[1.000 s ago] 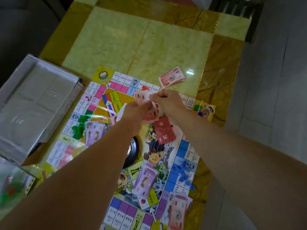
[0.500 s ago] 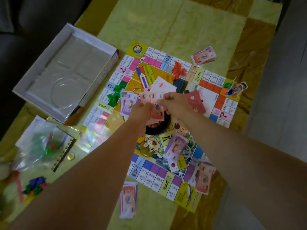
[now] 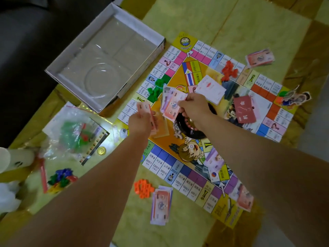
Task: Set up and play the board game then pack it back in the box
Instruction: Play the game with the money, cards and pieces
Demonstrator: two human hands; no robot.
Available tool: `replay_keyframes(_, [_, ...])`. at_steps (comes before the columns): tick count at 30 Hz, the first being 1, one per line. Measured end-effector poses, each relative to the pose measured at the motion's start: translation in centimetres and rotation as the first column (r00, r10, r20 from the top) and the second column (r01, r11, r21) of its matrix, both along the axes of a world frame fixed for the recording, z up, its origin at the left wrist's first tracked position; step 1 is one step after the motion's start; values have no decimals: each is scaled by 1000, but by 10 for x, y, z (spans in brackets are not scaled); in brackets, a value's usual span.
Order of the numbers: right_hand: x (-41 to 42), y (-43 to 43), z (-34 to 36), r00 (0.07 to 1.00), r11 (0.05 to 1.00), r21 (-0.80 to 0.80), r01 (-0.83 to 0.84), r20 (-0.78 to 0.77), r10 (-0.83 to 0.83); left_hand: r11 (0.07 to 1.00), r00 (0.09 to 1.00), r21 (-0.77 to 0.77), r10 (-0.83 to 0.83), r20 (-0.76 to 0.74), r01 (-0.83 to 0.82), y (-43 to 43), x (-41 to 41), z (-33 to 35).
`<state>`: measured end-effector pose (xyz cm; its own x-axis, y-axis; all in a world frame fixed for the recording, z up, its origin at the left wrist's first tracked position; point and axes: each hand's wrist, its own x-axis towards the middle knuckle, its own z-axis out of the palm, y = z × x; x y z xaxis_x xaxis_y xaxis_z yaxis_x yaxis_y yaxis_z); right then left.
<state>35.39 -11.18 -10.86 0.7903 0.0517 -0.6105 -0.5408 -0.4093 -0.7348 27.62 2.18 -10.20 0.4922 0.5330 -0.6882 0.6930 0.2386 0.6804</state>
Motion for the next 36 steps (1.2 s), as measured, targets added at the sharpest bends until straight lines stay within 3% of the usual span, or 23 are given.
replay_keyframes(5, [16, 22, -20, 996, 992, -125, -22, 81, 33, 997, 997, -29, -71, 14, 72, 9, -6, -9])
replay_keyframes(12, [-1, 22, -16, 977, 964, -266, -13, 200, 68, 965, 993, -242, -89, 73, 105, 11, -21, -10])
replay_keyframes(15, [-24, 20, -6, 959, 982, -170, -76, 256, 118, 955, 988, -253, -138, 77, 153, 7, -30, -4])
replay_keyframes(19, [-53, 21, 3, 912, 918, 22, -396, 121, 391, 878, 950, -363, -289, 117, 311, 2, -46, 5])
replay_keyframes(21, [-67, 19, 5, 883, 883, 42, -467, 69, 464, 858, 944, -395, -313, 104, 328, -1, -56, 7])
replay_keyframes(26, [-99, 12, 8, 942, 944, 32, -328, 83, 324, 853, 936, -424, -349, -34, 303, 8, -93, 2])
replay_keyframes(31, [-144, 16, 15, 920, 922, 0, -388, -68, 387, 840, 944, -444, -326, 48, 313, 7, -126, 10])
replay_keyframes(36, [-183, 16, 26, 954, 953, -63, -297, -54, 294, 814, 921, -462, -389, 13, 351, 5, -155, 19])
